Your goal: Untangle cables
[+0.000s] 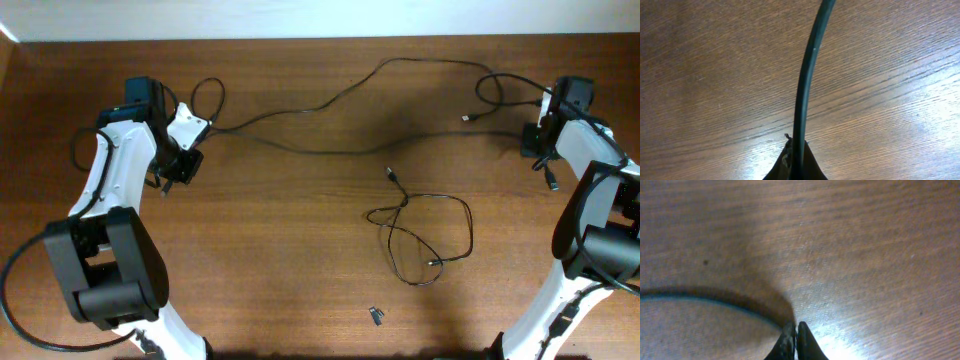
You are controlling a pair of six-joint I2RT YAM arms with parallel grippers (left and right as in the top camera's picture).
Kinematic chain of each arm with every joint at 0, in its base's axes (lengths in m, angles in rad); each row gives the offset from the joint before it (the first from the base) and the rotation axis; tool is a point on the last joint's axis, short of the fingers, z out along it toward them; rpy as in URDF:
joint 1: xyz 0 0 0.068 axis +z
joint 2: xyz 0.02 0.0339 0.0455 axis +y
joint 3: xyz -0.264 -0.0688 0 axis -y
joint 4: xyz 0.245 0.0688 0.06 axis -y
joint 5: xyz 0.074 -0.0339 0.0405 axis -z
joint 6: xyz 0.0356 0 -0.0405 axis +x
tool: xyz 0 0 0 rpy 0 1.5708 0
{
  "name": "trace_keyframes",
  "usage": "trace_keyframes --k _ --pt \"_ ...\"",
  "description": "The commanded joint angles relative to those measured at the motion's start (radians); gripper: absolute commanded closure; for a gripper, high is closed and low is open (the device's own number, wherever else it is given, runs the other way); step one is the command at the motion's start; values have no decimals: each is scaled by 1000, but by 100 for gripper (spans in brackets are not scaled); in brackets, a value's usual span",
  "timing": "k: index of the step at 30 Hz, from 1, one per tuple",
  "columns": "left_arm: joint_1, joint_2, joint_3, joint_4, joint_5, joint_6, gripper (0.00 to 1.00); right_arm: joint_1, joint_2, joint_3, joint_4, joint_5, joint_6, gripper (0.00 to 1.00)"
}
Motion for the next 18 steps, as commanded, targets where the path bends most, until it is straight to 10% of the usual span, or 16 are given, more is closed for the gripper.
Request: trace_keyframes --k 1,12,16,17,18 --pt "5 54 1 3 10 12 99 -9 21 -9 25 20 8 96" --pt "5 212 1 137 -3 12 85 -9 21 -9 31 20 8 96" --pt "5 212 1 171 -3 12 33 -9 21 -9 29 19 -1 96" --pt "5 212 1 176 -9 12 0 -9 20 -8 23 19 -23 90" --pt "5 212 2 176 -12 12 1 -9 20 -8 19 20 -23 82"
